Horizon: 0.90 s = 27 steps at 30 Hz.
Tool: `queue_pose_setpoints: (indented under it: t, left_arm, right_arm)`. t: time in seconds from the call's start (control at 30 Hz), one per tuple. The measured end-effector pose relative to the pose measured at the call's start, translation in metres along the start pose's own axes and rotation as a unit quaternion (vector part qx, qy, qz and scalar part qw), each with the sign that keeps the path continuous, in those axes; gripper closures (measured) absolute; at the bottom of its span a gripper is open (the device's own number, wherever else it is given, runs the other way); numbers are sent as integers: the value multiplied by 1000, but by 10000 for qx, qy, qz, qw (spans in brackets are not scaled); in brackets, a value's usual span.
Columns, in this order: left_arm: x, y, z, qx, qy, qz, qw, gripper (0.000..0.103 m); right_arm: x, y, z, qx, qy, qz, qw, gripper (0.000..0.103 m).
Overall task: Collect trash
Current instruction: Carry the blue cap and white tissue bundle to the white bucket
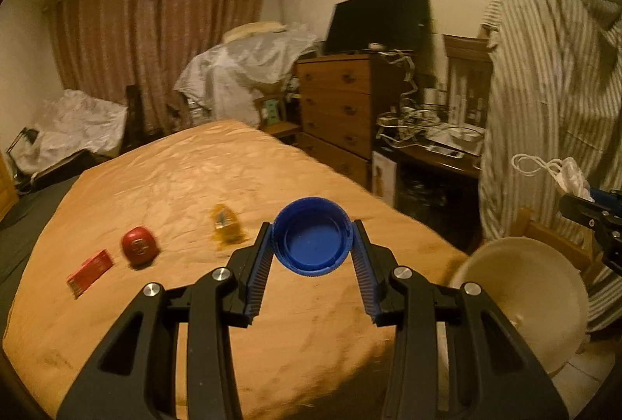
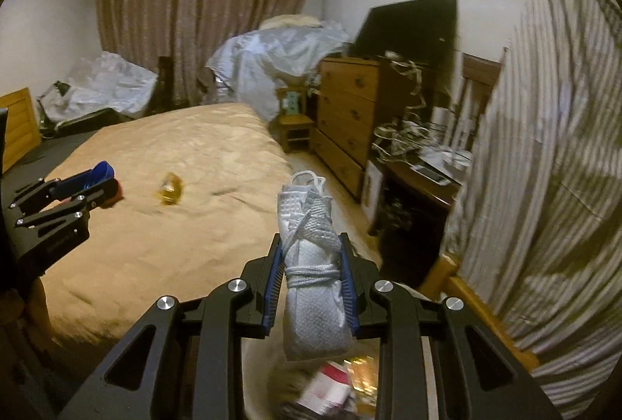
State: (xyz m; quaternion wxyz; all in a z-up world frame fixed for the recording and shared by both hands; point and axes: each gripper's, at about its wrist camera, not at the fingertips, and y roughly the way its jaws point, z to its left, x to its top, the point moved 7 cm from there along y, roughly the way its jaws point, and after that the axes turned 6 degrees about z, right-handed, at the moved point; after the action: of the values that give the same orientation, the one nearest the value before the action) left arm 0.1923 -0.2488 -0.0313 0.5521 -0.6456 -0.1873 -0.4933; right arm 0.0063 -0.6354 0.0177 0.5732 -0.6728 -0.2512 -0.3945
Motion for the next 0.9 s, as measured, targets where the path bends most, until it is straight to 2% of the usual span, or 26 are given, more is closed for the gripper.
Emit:
queue_pose_setpoints:
  t: [0.17, 0.3, 0.5, 0.73, 0.9]
  left_arm:
    - [5, 5, -49, -409, 237, 80, 9988, 64]
    - [4, 9, -84, -718, 444, 198, 9962, 64]
    - [-7, 30, -137, -1200, 770, 666, 9875, 64]
    - [-34, 66, -175, -1631, 995, 1514, 9698, 64]
    - [-44, 82, -186, -1732, 1040, 1869, 9614, 64]
  right_arm:
    - [-14, -4, -51, -139, 227, 228, 9994, 75]
    - [-27, 5, -85, -86, 448, 590, 9972, 75]
    - [-50, 35, -124, 42, 609, 1259, 9902, 75]
    - [-63, 76, -135, 245, 559, 1955, 9788, 75]
    - [-71, 93, -128, 515, 669, 2333, 9687, 75]
